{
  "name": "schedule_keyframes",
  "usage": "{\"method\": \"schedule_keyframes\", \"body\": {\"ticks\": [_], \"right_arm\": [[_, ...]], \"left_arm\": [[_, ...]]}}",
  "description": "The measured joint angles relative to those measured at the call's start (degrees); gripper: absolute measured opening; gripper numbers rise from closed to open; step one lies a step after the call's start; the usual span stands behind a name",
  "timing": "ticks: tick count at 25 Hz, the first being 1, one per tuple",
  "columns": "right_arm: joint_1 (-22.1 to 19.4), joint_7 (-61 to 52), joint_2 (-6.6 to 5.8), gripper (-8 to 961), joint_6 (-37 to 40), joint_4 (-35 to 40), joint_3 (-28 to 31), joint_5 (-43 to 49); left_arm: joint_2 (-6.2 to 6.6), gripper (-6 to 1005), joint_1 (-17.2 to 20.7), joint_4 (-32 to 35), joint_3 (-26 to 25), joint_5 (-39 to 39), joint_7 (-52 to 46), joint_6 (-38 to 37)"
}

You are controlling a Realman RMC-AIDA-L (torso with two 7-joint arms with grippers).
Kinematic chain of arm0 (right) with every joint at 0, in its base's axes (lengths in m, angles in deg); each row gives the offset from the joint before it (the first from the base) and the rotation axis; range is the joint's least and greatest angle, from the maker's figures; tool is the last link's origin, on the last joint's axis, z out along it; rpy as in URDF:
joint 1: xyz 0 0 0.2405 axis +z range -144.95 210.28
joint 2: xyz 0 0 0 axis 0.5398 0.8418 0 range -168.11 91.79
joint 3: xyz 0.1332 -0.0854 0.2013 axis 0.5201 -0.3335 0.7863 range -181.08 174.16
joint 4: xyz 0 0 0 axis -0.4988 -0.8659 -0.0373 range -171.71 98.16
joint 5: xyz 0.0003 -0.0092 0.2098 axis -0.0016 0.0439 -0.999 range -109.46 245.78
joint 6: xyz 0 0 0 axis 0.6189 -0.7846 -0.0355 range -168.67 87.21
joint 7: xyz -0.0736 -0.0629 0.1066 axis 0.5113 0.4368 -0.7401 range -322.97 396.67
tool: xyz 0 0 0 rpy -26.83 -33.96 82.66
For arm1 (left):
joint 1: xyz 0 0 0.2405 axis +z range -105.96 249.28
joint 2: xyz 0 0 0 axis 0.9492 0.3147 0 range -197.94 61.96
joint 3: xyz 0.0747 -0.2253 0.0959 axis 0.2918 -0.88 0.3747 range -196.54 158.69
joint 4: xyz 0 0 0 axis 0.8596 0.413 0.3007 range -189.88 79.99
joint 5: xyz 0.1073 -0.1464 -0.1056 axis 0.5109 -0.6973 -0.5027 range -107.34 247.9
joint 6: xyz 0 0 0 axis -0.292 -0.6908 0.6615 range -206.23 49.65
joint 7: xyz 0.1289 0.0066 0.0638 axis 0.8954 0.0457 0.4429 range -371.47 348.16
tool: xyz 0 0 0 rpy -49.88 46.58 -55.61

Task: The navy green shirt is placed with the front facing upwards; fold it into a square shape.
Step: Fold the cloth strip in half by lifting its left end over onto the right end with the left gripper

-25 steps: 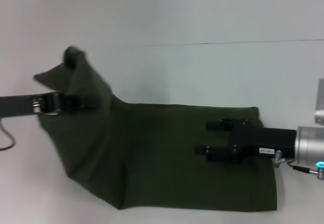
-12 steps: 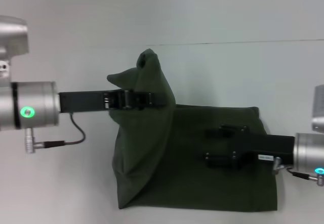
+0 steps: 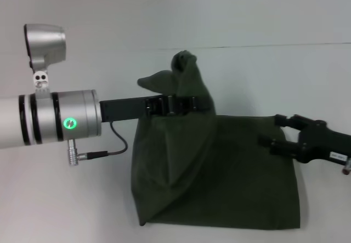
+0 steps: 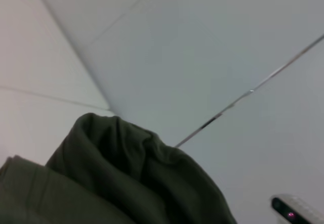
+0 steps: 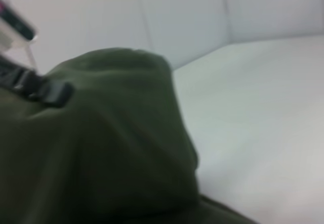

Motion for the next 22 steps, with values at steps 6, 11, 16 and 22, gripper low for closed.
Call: {"method": "schedule_keyframes", "body": {"ticks": [6,11,16,22], "right_arm": [[-2.2,-0.4,-0.72,856,0.5,0.6,2.8,-2.0],[-3.1,-1.1,-0.91,856,1.1,1.1,3.6,-2.6],[-3.4,-1.4,-1.26,855,1.5,1.1,4.9,-2.7],[-3.7,-1.5,-1.43,855,2.0,1.6,5.2,-2.7]], "left_arm": [[0.01,59,1.3,-0.5,2.0,-6.2,3.7,0.5],[-0.09,60,0.6,-3.8,4.7,-7.2,5.6,3.3],[-0.23,61,-3.3,-11.3,9.7,-9.4,8.1,6.3],[-0.26,95,-6.5,-16.3,16.1,-15.2,13.3,7.4]]}}
